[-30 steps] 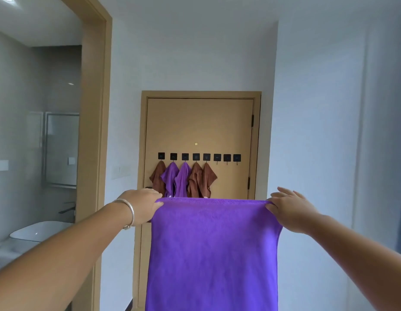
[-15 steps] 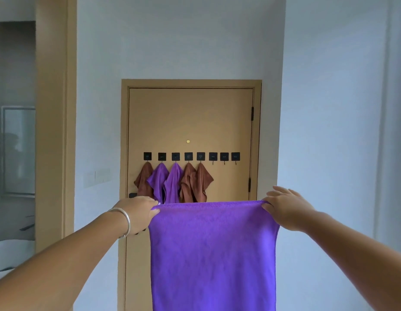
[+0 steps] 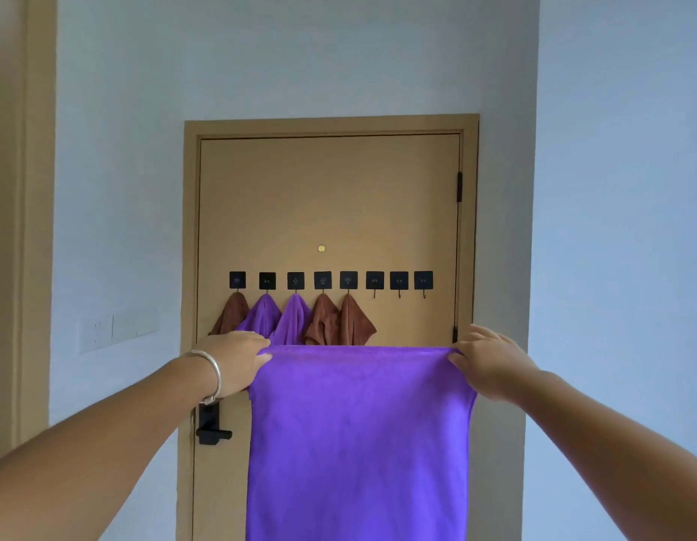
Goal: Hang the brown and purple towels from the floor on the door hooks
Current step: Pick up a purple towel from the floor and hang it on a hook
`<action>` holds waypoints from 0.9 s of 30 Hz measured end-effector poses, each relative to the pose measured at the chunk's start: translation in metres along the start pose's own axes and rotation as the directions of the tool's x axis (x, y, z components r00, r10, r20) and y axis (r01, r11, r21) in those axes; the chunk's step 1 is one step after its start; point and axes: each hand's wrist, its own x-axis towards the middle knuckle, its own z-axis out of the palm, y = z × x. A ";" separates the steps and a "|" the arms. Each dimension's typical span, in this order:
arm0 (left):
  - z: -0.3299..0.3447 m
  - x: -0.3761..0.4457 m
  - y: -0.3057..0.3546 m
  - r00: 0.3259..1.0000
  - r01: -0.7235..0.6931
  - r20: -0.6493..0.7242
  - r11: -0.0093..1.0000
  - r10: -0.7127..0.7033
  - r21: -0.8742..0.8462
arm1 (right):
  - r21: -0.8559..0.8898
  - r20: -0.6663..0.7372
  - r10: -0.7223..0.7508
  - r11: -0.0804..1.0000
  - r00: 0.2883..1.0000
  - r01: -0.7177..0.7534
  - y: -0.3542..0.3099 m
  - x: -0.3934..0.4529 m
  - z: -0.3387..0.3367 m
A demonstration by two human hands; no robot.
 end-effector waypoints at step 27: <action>0.188 0.356 -0.101 0.985 -0.164 0.033 0.980 0.169 -0.112 | -0.125 0.054 0.225 0.968 0.973 -0.217 0.024 0.310 0.168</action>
